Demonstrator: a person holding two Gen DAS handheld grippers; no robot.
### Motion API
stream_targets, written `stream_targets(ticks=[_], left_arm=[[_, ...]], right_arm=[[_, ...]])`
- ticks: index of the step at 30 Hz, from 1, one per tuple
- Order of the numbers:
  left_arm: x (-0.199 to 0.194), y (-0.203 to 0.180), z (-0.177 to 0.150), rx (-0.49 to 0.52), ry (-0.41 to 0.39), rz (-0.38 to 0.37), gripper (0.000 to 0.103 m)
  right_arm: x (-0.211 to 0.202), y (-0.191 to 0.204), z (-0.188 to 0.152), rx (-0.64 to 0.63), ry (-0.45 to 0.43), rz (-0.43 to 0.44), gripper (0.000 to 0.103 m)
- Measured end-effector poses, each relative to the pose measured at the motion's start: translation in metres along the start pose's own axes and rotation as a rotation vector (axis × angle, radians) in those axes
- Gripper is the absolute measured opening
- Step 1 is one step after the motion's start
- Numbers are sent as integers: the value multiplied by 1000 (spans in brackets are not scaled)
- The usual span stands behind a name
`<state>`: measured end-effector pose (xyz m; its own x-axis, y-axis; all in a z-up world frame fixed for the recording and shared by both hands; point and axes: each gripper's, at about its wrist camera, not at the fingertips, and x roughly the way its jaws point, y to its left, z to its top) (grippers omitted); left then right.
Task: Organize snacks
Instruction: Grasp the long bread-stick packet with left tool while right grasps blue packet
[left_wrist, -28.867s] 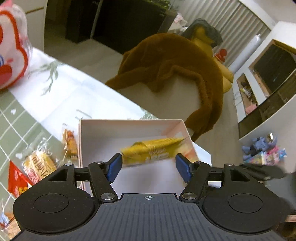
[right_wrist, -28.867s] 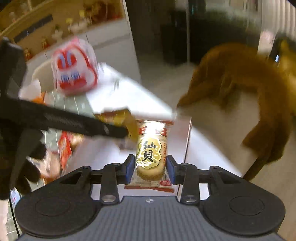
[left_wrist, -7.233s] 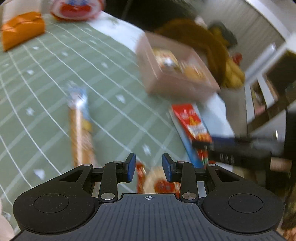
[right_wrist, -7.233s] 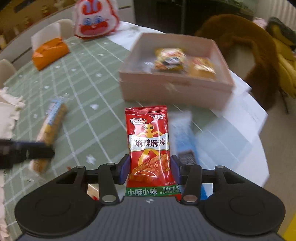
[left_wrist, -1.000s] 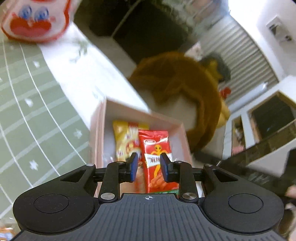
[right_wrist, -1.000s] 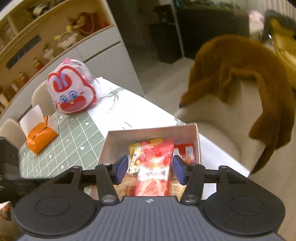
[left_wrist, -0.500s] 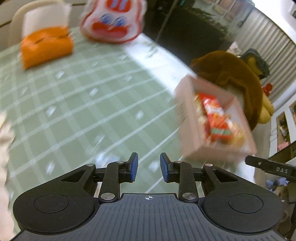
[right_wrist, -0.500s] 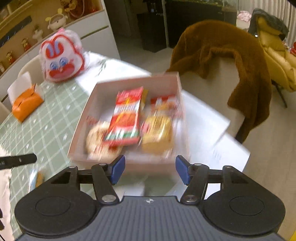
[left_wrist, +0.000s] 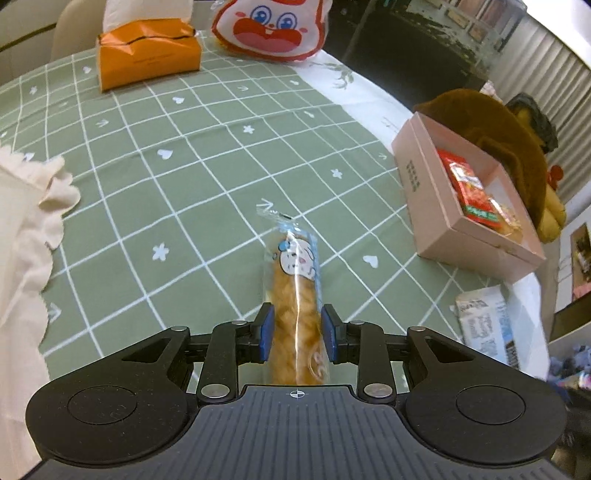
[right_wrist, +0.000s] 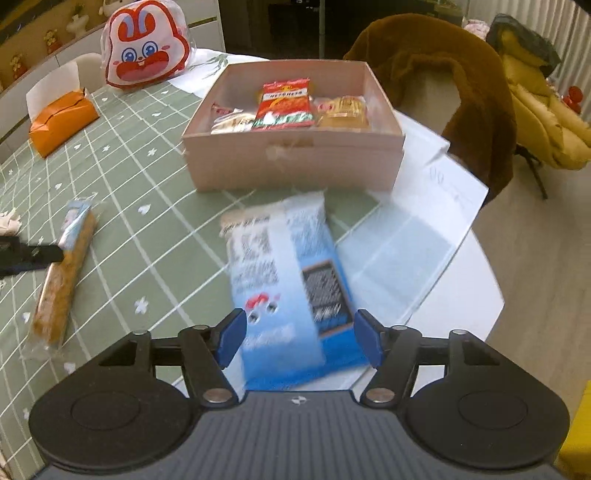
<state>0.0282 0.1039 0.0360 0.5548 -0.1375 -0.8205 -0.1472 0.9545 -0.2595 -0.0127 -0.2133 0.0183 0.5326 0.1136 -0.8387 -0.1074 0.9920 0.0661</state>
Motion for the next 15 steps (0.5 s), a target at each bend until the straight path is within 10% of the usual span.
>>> stream_targets(ticks=[15], left_arm=[[-7,-44,-37,118,40,-89,28]], right_arm=[[6,13,3,-83,-40,-24,66]])
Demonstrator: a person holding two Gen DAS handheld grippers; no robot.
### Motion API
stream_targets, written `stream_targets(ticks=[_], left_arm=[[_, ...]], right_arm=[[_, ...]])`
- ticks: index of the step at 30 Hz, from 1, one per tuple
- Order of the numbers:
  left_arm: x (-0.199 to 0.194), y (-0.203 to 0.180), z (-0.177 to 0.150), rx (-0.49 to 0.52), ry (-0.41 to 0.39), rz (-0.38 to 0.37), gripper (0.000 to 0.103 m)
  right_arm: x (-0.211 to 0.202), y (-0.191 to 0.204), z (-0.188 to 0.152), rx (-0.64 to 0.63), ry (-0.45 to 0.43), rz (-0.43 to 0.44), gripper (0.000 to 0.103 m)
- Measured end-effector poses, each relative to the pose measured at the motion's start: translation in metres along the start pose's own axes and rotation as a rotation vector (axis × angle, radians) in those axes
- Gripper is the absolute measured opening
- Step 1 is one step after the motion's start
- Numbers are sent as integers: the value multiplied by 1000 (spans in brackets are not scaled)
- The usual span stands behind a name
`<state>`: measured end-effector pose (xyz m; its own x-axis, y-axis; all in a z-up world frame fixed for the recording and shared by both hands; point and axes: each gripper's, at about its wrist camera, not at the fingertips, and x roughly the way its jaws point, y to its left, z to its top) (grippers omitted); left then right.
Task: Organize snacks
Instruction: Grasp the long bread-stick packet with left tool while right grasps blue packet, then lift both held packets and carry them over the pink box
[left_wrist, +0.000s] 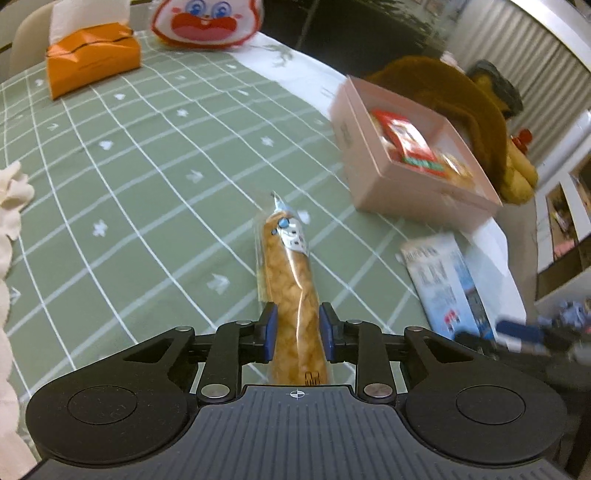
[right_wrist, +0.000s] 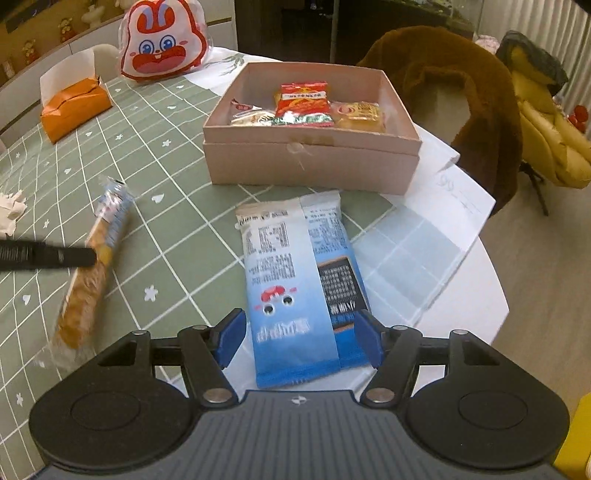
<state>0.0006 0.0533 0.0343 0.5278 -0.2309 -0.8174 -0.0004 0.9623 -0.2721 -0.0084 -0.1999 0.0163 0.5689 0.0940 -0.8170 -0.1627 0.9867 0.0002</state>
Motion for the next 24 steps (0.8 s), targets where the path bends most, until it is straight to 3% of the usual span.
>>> stream_targets(ticks=[7,13,17,19,23,24], left_arm=[[-2,-2,-8,-16,7,-1,29],[-1,1,-4,-46,16,-14,29],[6,0,2,-54,22,-26,31],[10,0,7,-58,21,-31,33],[25,-1,14,-67,33,-50,50],[30,-2,15,-70,44,-52,49]], right_arm=[[24,-4,13,-26,15,-17,67],[36,-8,18,12,16,1,77],[38,3,12,-36,11,-7,82],[38,9,8,-65,3,-24,83],[36,15,3,-72,-15,-33,84],[35,15,2,-73,-14,-32,84]])
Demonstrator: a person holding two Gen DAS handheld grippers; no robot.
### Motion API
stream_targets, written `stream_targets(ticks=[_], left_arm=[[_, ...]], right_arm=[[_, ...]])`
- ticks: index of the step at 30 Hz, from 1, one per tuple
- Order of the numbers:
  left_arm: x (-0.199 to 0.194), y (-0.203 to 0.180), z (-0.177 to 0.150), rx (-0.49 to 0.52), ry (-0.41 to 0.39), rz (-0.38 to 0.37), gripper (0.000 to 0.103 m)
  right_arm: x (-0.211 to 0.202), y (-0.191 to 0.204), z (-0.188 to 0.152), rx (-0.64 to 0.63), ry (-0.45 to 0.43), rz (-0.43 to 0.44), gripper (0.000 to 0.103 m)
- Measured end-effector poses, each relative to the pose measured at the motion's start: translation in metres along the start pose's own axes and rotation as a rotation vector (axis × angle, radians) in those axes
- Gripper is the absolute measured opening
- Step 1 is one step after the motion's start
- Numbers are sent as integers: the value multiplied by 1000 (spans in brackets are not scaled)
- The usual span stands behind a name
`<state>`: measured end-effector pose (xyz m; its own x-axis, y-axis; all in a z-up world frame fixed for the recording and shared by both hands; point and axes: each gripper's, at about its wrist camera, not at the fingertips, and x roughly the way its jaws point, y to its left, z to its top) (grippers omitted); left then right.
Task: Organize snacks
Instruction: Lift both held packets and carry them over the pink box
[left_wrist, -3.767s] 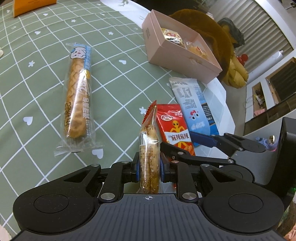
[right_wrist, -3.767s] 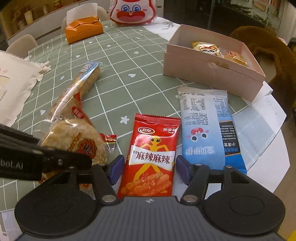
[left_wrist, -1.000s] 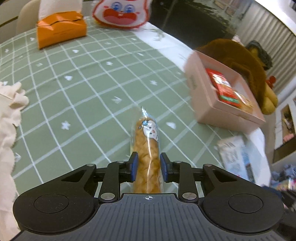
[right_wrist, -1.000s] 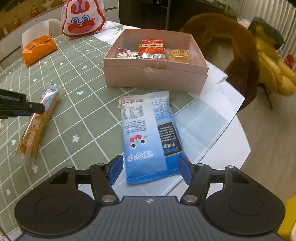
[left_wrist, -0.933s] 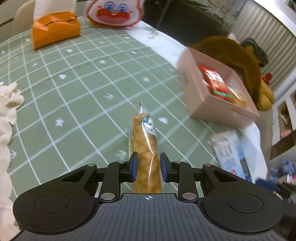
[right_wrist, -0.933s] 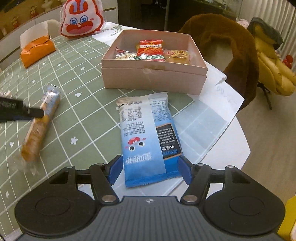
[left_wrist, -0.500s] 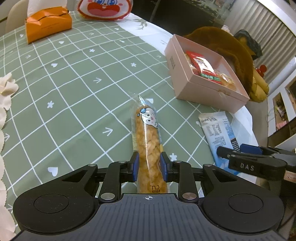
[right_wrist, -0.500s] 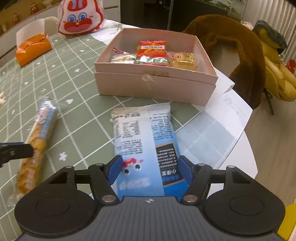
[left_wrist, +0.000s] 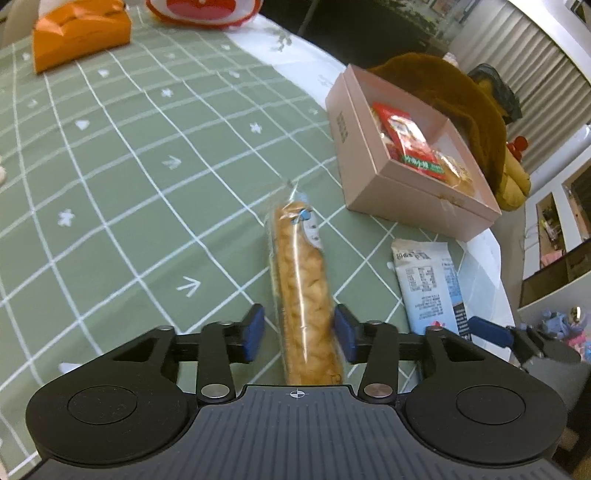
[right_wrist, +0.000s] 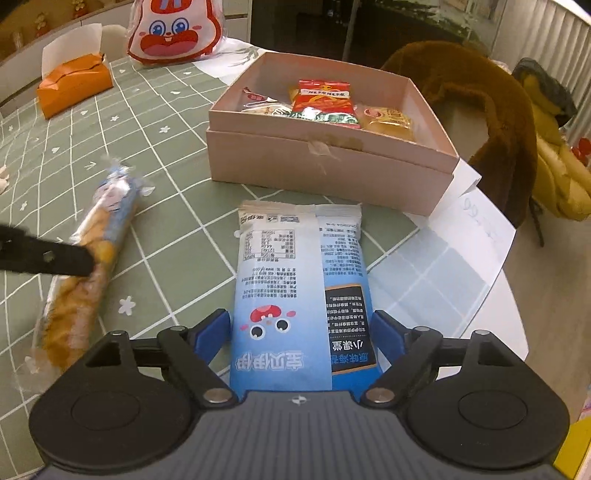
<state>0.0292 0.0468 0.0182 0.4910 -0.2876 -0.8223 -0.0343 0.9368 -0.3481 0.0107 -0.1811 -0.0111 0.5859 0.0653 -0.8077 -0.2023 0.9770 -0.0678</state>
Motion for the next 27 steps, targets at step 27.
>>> stream_targets(ticks=[27], left_arm=[[-14,-11,-42,94,61,-6,40]], right_arm=[[-28,1,13,-37,-24,153,84]])
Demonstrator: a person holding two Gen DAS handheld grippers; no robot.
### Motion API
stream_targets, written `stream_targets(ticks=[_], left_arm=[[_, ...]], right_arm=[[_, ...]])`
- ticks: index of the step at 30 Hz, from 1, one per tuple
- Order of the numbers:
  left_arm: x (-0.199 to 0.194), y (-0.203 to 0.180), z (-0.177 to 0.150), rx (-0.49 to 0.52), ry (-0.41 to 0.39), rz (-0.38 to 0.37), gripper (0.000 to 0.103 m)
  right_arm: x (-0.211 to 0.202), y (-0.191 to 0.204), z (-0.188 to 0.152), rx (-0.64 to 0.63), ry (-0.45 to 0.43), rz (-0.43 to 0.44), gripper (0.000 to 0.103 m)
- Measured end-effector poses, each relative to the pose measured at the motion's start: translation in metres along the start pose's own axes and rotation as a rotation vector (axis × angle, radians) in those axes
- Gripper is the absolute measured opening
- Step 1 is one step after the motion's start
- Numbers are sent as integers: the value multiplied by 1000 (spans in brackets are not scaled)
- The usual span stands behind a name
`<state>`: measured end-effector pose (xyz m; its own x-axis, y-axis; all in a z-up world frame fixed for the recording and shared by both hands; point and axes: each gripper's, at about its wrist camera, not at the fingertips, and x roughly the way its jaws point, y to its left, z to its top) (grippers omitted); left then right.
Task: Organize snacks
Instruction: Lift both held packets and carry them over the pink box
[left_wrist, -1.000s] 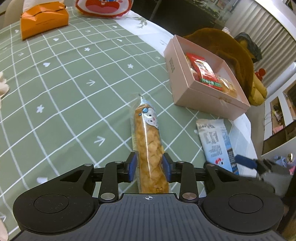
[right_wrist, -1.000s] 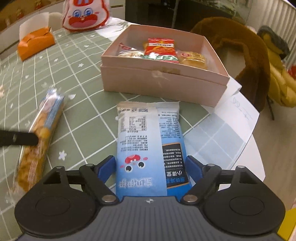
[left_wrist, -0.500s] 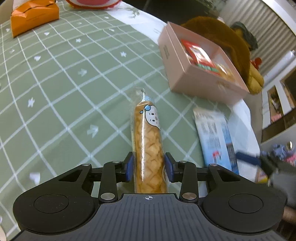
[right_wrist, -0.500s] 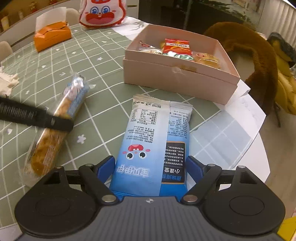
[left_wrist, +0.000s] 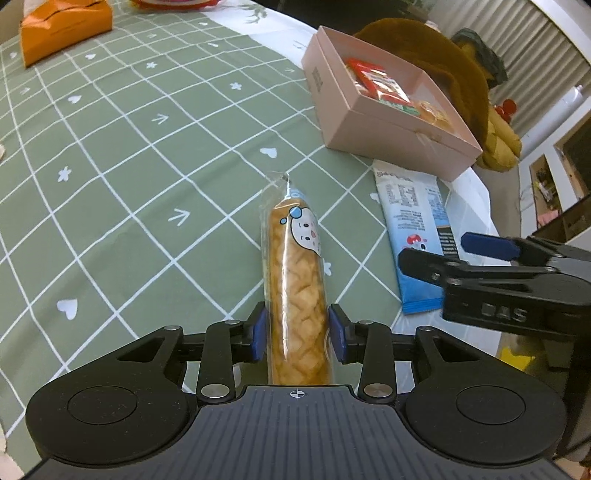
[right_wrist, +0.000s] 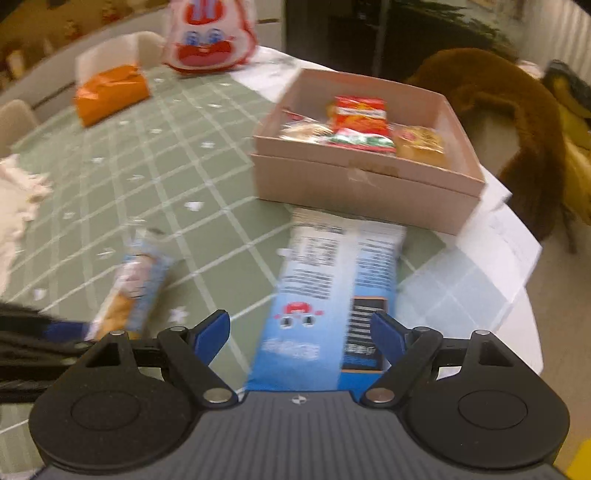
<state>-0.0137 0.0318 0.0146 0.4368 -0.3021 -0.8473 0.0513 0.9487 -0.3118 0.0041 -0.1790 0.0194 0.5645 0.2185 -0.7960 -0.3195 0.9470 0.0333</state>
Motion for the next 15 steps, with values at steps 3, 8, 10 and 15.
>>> stream_targets(ticks=[3,8,10,15], left_arm=[[2,-2,2,3,1,-7,40],[3,0,2,-4,-3,-21,39],[3,0,2,-5,-5,-23,39],[2,-3,2,-2,-4,-8,39]], right_arm=[[-4,-6,2,38,-25,-8,84],[16,-27,9,167,1,-78,84],[29,-33,11,201,32,-71,84],[52,-26,16,157,76,-47,88]])
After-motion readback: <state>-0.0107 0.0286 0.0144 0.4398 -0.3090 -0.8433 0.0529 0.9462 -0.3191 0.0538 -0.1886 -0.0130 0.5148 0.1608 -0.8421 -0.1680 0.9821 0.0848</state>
